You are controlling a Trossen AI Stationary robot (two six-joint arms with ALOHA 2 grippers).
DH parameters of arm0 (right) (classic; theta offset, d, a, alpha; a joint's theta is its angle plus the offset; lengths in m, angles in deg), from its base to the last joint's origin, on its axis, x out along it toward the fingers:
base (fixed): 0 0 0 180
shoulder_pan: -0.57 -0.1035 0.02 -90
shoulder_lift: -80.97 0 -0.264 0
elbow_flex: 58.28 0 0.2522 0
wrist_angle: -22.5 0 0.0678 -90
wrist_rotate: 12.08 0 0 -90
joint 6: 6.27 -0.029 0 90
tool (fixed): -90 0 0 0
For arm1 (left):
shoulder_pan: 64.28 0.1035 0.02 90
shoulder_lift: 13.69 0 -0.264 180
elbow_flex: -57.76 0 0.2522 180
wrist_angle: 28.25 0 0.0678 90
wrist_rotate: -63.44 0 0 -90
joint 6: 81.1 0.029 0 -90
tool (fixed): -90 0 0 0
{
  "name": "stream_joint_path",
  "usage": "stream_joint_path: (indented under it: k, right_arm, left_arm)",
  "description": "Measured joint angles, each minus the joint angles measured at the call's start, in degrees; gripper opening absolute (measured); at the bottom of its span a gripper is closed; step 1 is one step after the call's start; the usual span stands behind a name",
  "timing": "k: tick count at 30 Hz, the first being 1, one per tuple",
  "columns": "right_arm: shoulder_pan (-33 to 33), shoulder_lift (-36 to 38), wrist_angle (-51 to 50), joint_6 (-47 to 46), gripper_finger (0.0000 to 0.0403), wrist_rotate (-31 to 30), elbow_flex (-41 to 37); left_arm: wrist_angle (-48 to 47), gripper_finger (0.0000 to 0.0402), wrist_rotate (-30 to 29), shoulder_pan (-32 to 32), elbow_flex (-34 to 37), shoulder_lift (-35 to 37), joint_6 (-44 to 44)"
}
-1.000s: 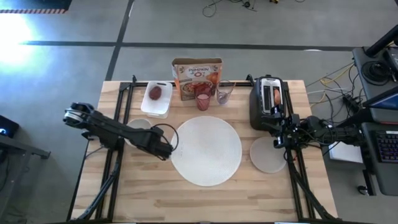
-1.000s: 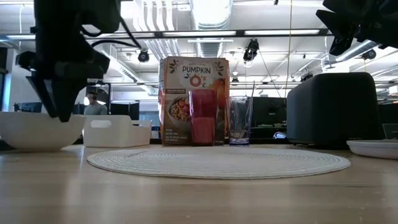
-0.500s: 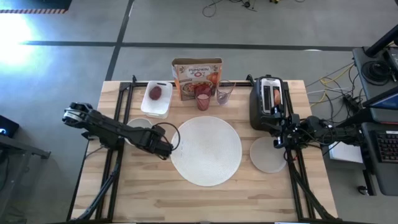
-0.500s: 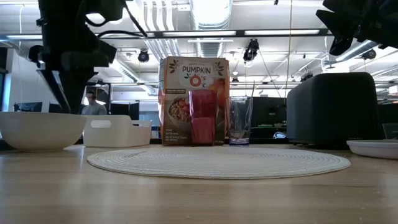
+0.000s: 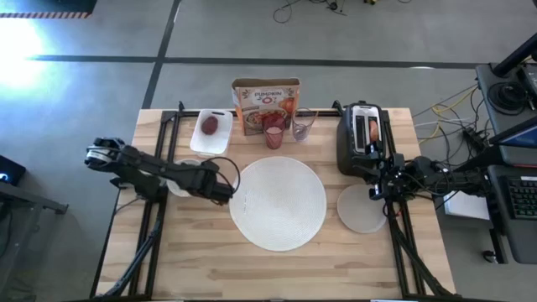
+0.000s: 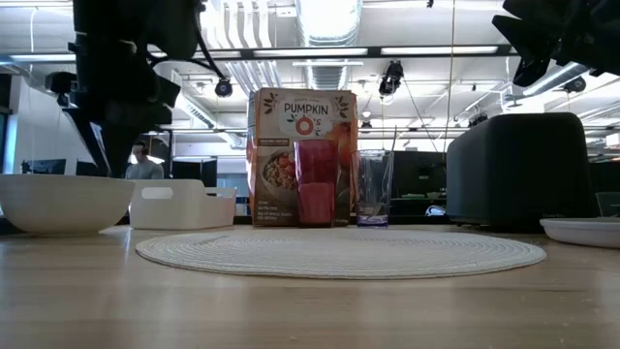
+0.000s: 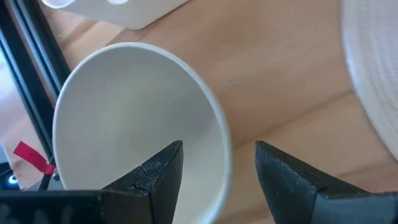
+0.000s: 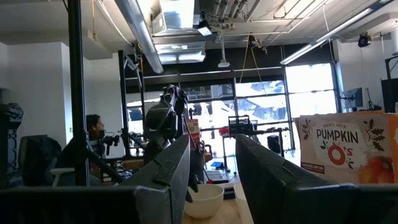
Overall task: Arrange a breakfast setting
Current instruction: Put the white bowl on the white placemat
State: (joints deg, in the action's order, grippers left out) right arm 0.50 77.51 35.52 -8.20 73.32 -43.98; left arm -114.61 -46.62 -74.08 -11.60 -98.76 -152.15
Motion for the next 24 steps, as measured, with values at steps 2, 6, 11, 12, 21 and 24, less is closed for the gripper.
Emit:
stream_joint_path:
  k: [2,6,11,12,21,24]
  right_arm:
    - [0.0,0.0,0.0,0.0,0.0118,0.0,0.0]
    - [0.0,0.0,0.0,0.0,0.0118,0.0,0.0]
    - [0.0,0.0,0.0,0.0,0.0118,0.0,0.0]
    - [0.0,0.0,0.0,0.0,0.0118,0.0,0.0]
    - [0.0,0.0,0.0,0.0,0.0118,0.0,0.0]
    - [0.0,0.0,0.0,0.0,0.0118,0.0,0.0]
  left_arm:
    - [0.8,0.0182,0.0,0.6,1.3,0.0,-0.3]
    - [6.9,0.0182,1.7,1.1,5.1,0.0,-0.6]
    - [12.5,0.0172,2.1,1.1,8.7,0.0,-1.2]
    - [13.1,0.0165,2.1,1.1,9.2,0.0,-1.4]
    - [13.6,0.0046,3.1,1.1,9.6,0.0,-1.5]
    - [13.7,0.0009,3.1,1.1,8.5,0.0,-1.5]
